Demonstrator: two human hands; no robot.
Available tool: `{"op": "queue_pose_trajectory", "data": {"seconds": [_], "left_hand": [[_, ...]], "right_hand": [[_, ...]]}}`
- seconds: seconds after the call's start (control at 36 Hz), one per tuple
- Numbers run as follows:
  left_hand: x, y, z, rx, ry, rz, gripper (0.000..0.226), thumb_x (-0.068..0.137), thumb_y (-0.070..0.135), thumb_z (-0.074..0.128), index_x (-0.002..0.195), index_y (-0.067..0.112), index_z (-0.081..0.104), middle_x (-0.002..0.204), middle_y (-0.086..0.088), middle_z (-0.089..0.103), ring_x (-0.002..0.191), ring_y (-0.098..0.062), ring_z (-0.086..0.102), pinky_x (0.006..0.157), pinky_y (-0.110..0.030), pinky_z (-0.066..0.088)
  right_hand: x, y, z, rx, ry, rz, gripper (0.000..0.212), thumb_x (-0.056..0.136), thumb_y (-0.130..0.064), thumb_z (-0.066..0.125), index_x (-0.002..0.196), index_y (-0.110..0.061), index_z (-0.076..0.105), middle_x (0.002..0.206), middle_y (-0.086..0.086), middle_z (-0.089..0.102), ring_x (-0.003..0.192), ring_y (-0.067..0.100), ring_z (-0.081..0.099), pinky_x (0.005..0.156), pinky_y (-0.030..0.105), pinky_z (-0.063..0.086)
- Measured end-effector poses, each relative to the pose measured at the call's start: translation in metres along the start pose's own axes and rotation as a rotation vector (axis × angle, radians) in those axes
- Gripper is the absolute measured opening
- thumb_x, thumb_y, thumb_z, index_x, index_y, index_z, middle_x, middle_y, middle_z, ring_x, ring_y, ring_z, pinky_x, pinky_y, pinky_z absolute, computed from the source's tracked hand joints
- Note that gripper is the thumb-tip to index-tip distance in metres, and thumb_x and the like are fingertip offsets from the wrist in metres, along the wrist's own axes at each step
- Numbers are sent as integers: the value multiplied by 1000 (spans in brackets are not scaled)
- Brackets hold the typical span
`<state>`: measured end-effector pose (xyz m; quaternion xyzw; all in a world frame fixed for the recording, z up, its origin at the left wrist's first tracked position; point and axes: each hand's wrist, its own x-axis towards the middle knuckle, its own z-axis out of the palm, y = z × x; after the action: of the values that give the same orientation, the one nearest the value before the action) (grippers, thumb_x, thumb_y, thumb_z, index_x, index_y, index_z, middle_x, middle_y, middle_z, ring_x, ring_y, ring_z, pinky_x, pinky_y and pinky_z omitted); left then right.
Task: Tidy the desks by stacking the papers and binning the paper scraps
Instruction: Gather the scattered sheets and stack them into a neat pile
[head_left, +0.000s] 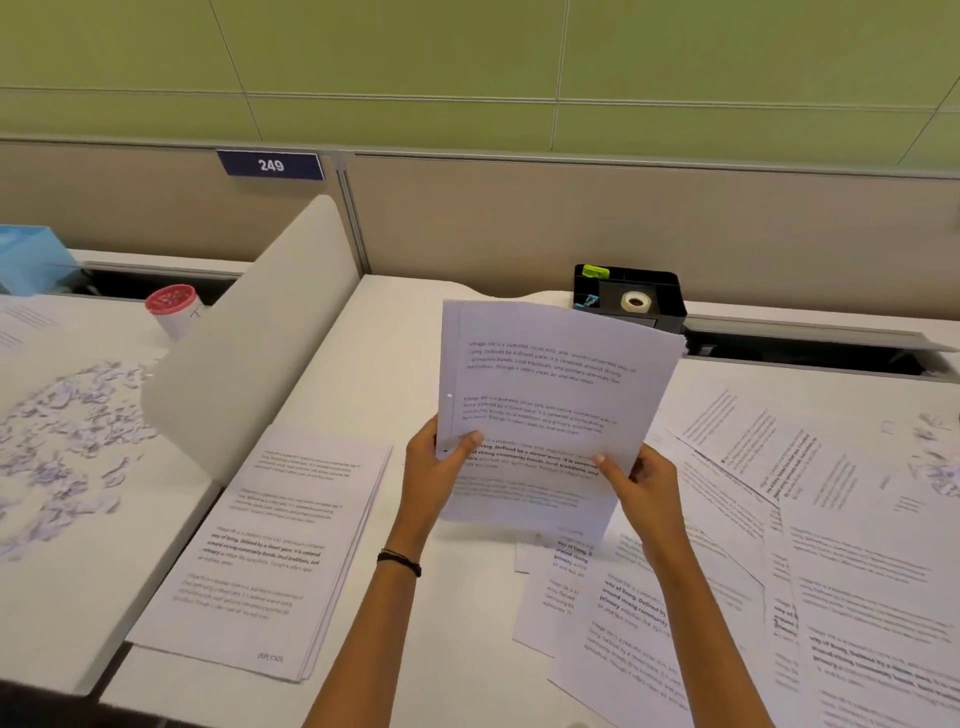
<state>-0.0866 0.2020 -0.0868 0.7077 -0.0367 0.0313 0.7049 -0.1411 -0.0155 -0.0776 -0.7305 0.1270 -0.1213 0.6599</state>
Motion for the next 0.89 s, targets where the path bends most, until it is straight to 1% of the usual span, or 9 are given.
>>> {"op": "queue_pose_trajectory", "data": {"seconds": [0.14, 0.25, 0.39, 0.44, 0.5, 0.58, 0.67, 0.78, 0.89], "left_hand": [[3, 1, -35, 81, 34, 10, 25, 87, 17, 65, 111, 15, 62, 104, 1, 69, 88, -16, 69, 70, -30, 58], [0, -4, -64, 158, 67, -6, 24, 86, 20, 66, 110, 14, 62, 102, 2, 69, 89, -13, 68, 72, -27, 57], [-2, -19, -106, 316, 92, -89, 14, 86, 22, 67, 98, 21, 61, 99, 7, 68, 91, -12, 66, 76, -25, 55], [-5, -22, -119, 351, 113, -130, 15, 85, 22, 67, 97, 24, 59, 100, 14, 65, 94, -3, 61, 87, -24, 48], [-9, -24, -131, 386, 149, -175, 18, 86, 18, 66, 98, 24, 54, 96, 22, 56, 90, 9, 50, 89, -21, 39], [-13, -32, -154, 433, 176, -213, 24, 86, 18, 66, 108, 16, 59, 101, 9, 62, 93, -4, 57, 90, -25, 45], [-16, -40, -176, 478, 211, -257, 29, 87, 17, 65, 114, 9, 60, 105, 2, 62, 97, -13, 56, 78, -14, 42], [-18, -49, -204, 572, 261, -323, 35, 87, 23, 66, 118, 8, 59, 118, -6, 62, 111, -20, 53, 90, -31, 40], [-23, -52, -224, 611, 319, -391, 34, 88, 24, 64, 119, 11, 58, 120, -7, 60, 116, -23, 51, 85, -31, 40]], "right_hand": [[-2, 0, 25, 29, -78, 37, 20, 87, -10, 62, 95, -29, 62, 95, -11, 67, 85, 5, 65, 66, 18, 55], [-6, 5, 48, 44, -171, 141, 19, 86, -9, 63, 100, -23, 62, 96, -10, 67, 86, 4, 64, 62, 17, 53], [-11, 19, 81, 20, -279, 288, 20, 87, -10, 62, 106, -18, 62, 100, -2, 68, 89, 11, 65, 62, 22, 52], [-13, 25, 95, 17, -320, 320, 20, 87, -9, 61, 105, -19, 62, 101, 0, 69, 90, 14, 66, 65, 25, 56], [-17, 30, 108, 18, -360, 342, 21, 87, -8, 61, 105, -19, 63, 102, 1, 70, 90, 15, 68, 68, 28, 58], [-21, 36, 130, 15, -422, 389, 22, 87, -7, 61, 107, -16, 62, 98, -2, 71, 85, 12, 69, 65, 28, 58], [-26, 40, 151, 12, -479, 433, 25, 87, -5, 60, 111, -13, 60, 97, 0, 70, 85, 14, 69, 63, 28, 58], [-31, 42, 177, 18, -528, 472, 25, 87, -3, 59, 109, -15, 58, 96, 2, 69, 81, 12, 69, 56, 23, 55], [-37, 47, 203, -27, -567, 504, 33, 87, -3, 59, 116, -17, 52, 102, 4, 68, 83, 15, 69, 58, 26, 57]]}}
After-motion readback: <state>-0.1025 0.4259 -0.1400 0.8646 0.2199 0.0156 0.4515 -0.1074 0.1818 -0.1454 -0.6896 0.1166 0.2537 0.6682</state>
